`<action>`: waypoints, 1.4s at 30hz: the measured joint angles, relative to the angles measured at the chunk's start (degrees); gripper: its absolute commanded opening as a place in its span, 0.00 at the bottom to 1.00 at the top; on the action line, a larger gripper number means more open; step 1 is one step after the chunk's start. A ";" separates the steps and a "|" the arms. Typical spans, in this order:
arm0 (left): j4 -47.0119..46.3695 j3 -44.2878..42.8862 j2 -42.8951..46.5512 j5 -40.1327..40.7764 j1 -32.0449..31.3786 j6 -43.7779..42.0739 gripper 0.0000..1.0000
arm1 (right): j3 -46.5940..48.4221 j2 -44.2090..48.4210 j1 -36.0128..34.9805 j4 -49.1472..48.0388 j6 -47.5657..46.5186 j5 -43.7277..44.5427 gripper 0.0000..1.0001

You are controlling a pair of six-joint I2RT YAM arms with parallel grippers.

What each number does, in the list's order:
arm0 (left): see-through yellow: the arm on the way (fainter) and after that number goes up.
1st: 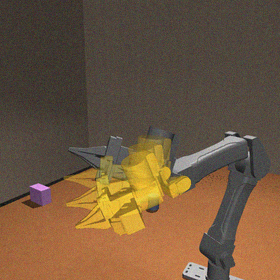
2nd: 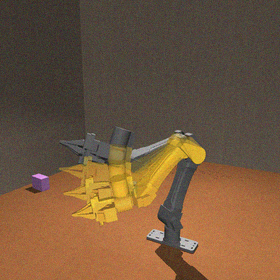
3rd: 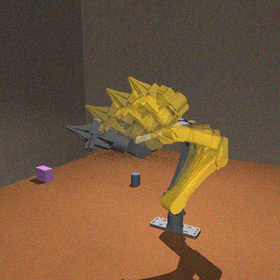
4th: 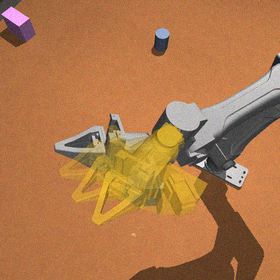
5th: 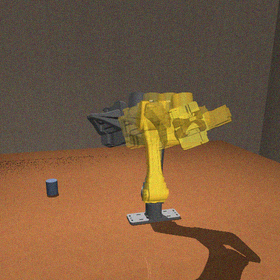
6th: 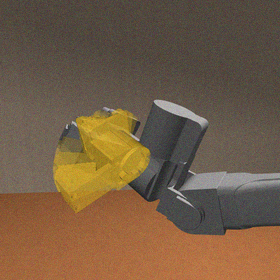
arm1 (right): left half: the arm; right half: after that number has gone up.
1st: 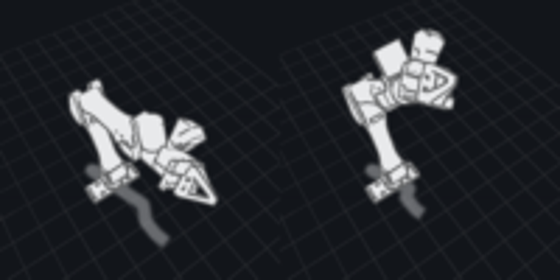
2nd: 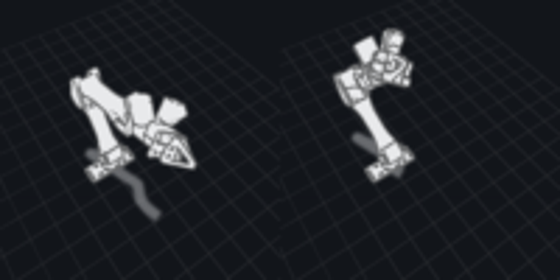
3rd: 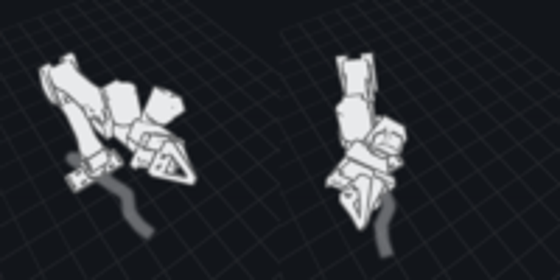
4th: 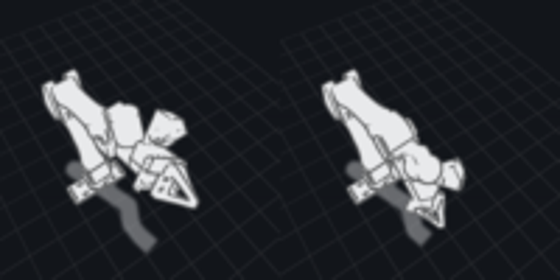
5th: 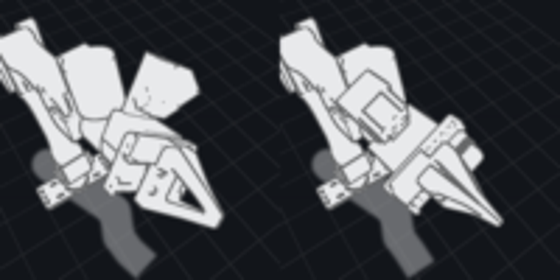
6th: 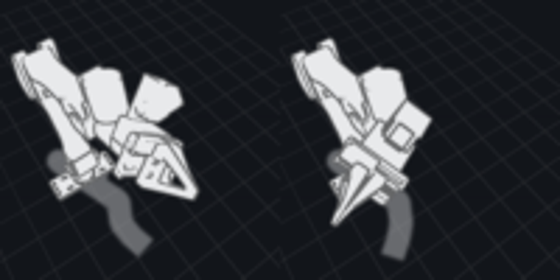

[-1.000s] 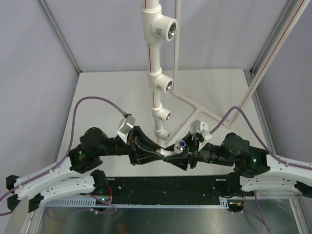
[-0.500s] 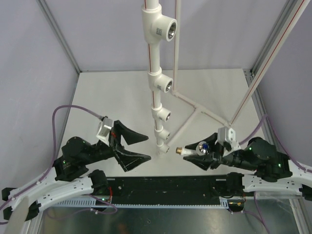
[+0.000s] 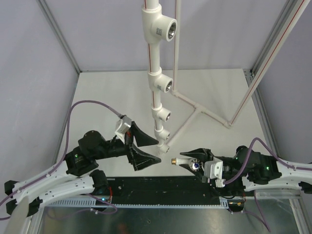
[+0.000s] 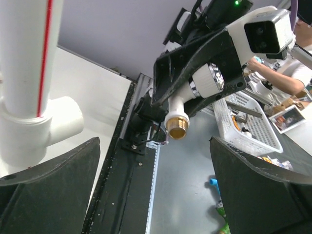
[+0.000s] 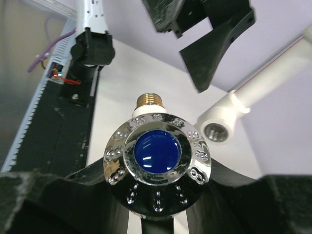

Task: Install the water faucets
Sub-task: Adjust the water faucet.

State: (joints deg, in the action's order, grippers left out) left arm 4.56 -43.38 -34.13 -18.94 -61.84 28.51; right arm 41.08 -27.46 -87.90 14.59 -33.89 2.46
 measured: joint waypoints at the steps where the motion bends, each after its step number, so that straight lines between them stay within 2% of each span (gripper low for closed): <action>1: -0.42 -0.02 -0.70 -0.92 0.00 0.24 0.95 | 0.00 0.02 -0.11 -0.79 -1.05 0.57 0.00; 10: -4.59 -0.28 -5.35 -4.00 -0.44 3.04 0.88 | 0.00 -0.63 -0.20 -6.38 -5.55 3.78 0.00; 18: -6.82 -2.36 -9.40 -3.78 -1.92 3.56 0.87 | 0.00 -3.21 -0.46 -9.09 -5.90 4.24 0.00; 34: -7.06 -3.48 -11.87 -3.72 -3.19 3.61 0.82 | 0.00 -5.18 -0.68 -12.76 -6.25 4.26 0.00; 36: -7.08 -3.76 -12.09 -3.72 -3.28 3.61 0.75 | 0.00 -5.31 -0.83 -12.83 -6.25 4.26 0.00; 38: -7.10 -4.02 -12.17 -3.67 -3.30 3.76 0.53 | 0.00 -5.40 -0.92 -12.83 -6.25 4.26 0.00; 40: -7.39 -4.13 -12.26 -3.80 -3.32 4.42 0.17 | 0.00 -5.49 -0.94 -12.81 -6.25 4.31 0.00; 41: -7.80 -4.26 -12.37 -4.17 -3.43 4.92 0.09 | -0.02 -5.55 -0.92 -12.57 -6.32 4.98 0.04; 42: -7.76 -4.63 -12.46 -4.09 -3.69 4.74 0.04 | -0.13 -5.64 -0.85 -12.37 -6.34 5.42 0.10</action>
State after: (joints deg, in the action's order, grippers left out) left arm -3.20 -48.01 -46.59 -23.03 -65.54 33.26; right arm 40.95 -33.10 -88.75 2.22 -40.23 7.88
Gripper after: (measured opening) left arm 0.269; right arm 0.445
